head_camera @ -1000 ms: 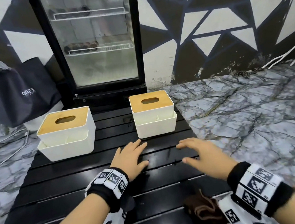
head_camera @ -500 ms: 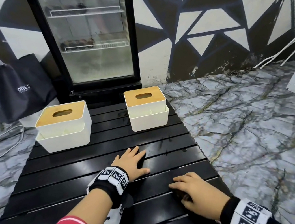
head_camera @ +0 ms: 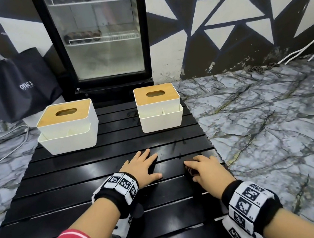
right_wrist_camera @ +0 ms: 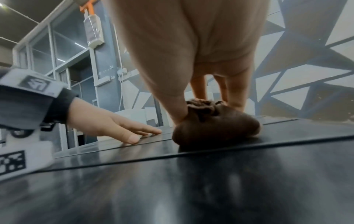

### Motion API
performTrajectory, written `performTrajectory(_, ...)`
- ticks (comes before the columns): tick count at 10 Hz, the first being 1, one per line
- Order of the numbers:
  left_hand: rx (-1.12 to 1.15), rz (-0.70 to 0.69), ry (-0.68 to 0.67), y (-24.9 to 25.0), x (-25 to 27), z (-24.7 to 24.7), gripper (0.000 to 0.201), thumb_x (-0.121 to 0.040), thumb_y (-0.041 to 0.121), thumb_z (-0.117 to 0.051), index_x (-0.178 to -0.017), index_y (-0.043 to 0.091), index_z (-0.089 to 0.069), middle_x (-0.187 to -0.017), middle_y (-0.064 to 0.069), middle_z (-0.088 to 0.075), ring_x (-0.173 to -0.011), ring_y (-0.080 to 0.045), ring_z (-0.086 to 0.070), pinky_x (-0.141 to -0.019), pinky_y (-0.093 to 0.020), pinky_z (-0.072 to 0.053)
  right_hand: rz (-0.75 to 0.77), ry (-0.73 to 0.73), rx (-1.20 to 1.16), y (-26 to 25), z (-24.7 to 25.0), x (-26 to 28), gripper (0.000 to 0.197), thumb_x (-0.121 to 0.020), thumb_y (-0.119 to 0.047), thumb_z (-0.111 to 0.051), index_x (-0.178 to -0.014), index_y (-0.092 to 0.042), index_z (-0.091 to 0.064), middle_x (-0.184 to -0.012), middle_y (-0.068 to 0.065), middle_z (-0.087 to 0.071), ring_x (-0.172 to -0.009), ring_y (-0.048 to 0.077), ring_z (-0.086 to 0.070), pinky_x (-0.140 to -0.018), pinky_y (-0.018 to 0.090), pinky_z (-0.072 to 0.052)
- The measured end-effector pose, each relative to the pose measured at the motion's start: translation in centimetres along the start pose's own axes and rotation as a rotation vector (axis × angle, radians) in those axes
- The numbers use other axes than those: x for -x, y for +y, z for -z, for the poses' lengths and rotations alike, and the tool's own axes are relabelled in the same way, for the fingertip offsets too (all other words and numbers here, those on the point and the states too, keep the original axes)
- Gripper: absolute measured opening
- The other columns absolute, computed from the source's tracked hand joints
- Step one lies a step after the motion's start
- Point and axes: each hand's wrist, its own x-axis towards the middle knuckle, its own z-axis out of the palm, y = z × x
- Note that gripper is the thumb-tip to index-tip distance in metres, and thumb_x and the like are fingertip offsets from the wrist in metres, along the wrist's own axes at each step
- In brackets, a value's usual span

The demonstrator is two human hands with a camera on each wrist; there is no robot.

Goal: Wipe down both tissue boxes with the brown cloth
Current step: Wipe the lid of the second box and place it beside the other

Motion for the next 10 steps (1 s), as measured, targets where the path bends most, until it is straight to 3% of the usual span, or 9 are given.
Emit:
performTrajectory(2,-0.010,0.001,-0.012,0.0,0.1,-0.2,0.072,-0.091,0.060,-0.040,-0.149,0.036,-0.005,-0.159,0.009,0.009,-0.146,-0.015,0.007,-0.117,-0.046,-0.008,-0.026,0.080,-0.014,1.1,1.5,-2.6,0.042,-0.085,-0.009,-0.053,-0.123,-0.027,-0.056,-0.125,0.004,-0.055,-0.110,0.031,-0.048,-0.098,0.031,-0.038)
performTrajectory(3,-0.011,0.001,-0.009,0.0,0.0,-0.2,0.072,-0.091,0.060,-0.039,-0.149,0.036,-0.004,-0.158,0.009,0.009,-0.146,-0.015,0.008,-0.117,-0.046,-0.008,-0.037,0.209,-0.113,1.4,3.8,-5.2,0.041,-0.082,-0.008,-0.058,-0.121,-0.020,-0.058,-0.126,0.010,-0.056,-0.115,0.029,-0.051,-0.100,0.028,-0.035)
performTrajectory(4,-0.010,0.002,-0.010,0.0,0.0,-0.2,0.073,-0.090,0.060,-0.040,-0.149,0.036,-0.004,-0.158,0.009,0.010,-0.146,-0.015,0.008,-0.117,-0.046,-0.007,-0.063,0.151,-0.072,1.5,4.6,-6.7,0.050,-0.083,-0.019,-0.062,-0.131,-0.022,-0.047,-0.138,0.011,-0.044,-0.124,0.029,-0.043,-0.105,0.029,-0.028)
performTrajectory(5,0.001,0.003,-0.014,0.0,-0.1,-0.3,0.073,-0.090,0.060,-0.040,-0.149,0.036,-0.003,-0.158,0.009,0.011,-0.146,-0.015,0.009,-0.117,-0.047,-0.006,-0.099,-0.038,0.074,1.1,4.2,-8.1,0.063,-0.084,-0.025,-0.062,-0.140,-0.025,-0.032,-0.141,0.012,-0.038,-0.127,0.029,-0.040,-0.105,0.033,-0.030)
performTrajectory(7,0.007,0.000,-0.020,0.0,-0.2,-0.4,0.073,-0.090,0.059,-0.040,-0.149,0.036,-0.002,-0.158,0.009,0.012,-0.146,-0.015,0.010,-0.117,-0.047,-0.005,-0.146,-0.015,0.032,0.3,3.0,-9.2,0.059,-0.081,-0.015,-0.060,-0.135,-0.027,-0.039,-0.131,0.011,-0.042,-0.118,0.035,-0.045,-0.103,0.037,-0.036)
performTrajectory(10,0.011,0.000,-0.024,0.1,0.0,-0.4,0.074,-0.091,0.059,-0.040,-0.149,0.036,-0.001,-0.158,0.009,0.013,-0.146,-0.016,0.011,-0.117,-0.048,-0.004,0.082,-0.005,0.036,0.5,2.3,-6.5,0.047,-0.081,-0.010,-0.058,-0.122,-0.031,-0.053,-0.121,0.003,-0.049,-0.108,0.033,-0.051,-0.095,0.036,-0.041)
